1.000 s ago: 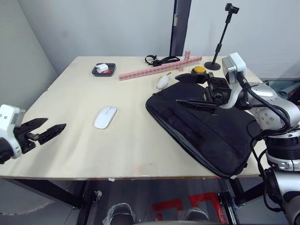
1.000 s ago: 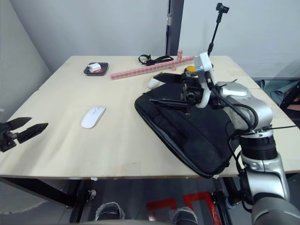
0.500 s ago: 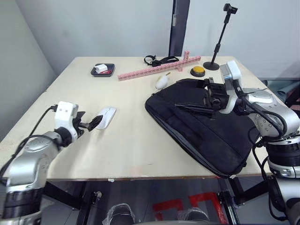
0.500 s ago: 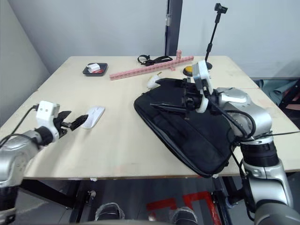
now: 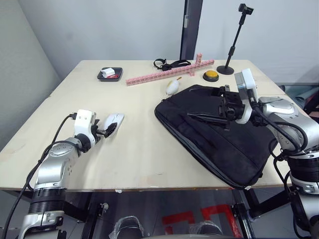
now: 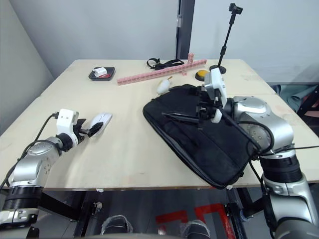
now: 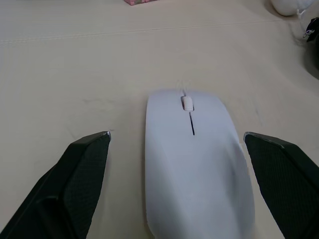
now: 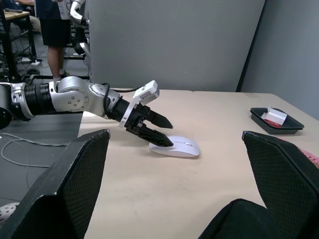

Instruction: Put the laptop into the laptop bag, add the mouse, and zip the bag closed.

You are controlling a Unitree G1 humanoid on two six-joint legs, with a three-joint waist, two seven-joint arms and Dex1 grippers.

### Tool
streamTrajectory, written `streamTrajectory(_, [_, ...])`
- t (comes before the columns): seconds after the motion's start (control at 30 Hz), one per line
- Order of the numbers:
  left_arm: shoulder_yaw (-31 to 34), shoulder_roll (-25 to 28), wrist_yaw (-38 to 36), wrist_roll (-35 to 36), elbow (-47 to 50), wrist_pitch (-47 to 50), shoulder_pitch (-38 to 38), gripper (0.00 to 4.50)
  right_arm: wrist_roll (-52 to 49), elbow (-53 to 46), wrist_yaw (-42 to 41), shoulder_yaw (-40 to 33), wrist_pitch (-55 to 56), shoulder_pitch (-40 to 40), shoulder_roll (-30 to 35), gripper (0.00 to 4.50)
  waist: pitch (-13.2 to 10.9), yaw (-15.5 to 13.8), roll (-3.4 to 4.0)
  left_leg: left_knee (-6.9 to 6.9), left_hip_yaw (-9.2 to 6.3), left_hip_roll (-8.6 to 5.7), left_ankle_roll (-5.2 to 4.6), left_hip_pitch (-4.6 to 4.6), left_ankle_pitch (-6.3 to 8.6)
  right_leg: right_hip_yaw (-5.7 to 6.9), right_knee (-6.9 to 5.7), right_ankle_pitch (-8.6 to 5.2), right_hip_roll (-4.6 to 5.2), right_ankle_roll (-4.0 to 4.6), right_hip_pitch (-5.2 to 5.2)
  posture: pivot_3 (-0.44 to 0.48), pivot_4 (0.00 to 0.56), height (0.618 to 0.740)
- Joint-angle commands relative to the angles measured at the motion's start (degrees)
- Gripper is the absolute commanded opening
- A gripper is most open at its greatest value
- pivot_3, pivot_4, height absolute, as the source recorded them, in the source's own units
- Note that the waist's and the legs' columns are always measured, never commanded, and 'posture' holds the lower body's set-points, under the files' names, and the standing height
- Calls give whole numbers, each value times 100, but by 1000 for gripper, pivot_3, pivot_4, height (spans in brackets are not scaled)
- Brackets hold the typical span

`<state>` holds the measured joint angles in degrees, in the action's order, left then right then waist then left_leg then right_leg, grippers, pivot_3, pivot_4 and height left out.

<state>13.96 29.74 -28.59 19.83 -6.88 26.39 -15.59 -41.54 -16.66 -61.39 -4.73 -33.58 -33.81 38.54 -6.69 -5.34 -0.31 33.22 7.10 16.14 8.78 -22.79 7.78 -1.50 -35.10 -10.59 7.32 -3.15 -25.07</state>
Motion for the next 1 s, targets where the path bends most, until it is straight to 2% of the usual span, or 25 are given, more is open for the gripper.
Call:
streamTrajectory(0.03, [-74, 45, -92, -95, -21, -168, -123, 4500, -121, -238, 37, -219, 48, 20, 93, 4454, 0, -2, 0, 0, 0, 0, 0, 0, 0, 0, 0, 0, 0, 0, 0, 0, 150, 740])
streamTrajectory(0.53, [-159, 14, -42, -237, -198, -276, -243, 4500, -221, -273, 151, -189, 30, 33, 162, 4454, 0, 0, 0, -2, 0, 0, 3, 0, 2, 0, 2, 0, 0, 0, 0, 0, 150, 740])
streamTrajectory(0.7, [-168, 18, -70, -290, -316, -274, -269, 2920, -217, -236, 124, -195, 44, 20, 178, 4500, 0, -2, 0, -2, 0, 0, 6, 0, 4, 0, 2, 0, 0, 0, 0, 0, 150, 740])
streamTrajectory(0.87, [-88, 66, -127, -250, -309, -297, -229, 2821, -206, -217, 126, -198, 53, 25, 178, 4500, 0, -1, 0, -4, 0, 0, 14, 0, 9, 0, 4, 0, 0, -1, 0, 0, 150, 740])
streamTrajectory(1.0, [248, 228, -469, 259, 232, -85, -213, 2821, -191, -272, 174, -145, -39, 100, 202, 4500, -1, -2, 0, -4, 0, 0, 15, -1, 9, 0, 5, 0, 0, -1, -1, 0, 150, 740])
